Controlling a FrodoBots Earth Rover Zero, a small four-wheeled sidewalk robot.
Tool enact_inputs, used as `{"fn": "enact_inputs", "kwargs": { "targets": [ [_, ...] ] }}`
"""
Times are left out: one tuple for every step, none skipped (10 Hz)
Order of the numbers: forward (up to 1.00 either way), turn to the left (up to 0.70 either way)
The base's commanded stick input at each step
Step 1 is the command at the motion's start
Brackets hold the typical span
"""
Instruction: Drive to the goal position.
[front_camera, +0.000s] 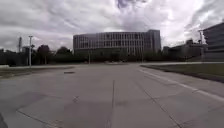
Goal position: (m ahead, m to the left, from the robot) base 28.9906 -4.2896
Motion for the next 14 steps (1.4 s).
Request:
{"fn": "enact_inputs", "kwargs": {
  "targets": [
    [0.70,0.01],
    [0.70,0.01],
    [0.70,0.01],
    [0.70,0.01],
    [0.70,0.01],
    [0.70,0.01],
    [0.70,0.01],
    [0.70,0.01],
    [0.70,0.01],
    [0.70,0.01],
    [0.70,0.01],
    [0.70,0.01],
    [0.70,0.01],
    [0.70,0.01]
  ]
}}
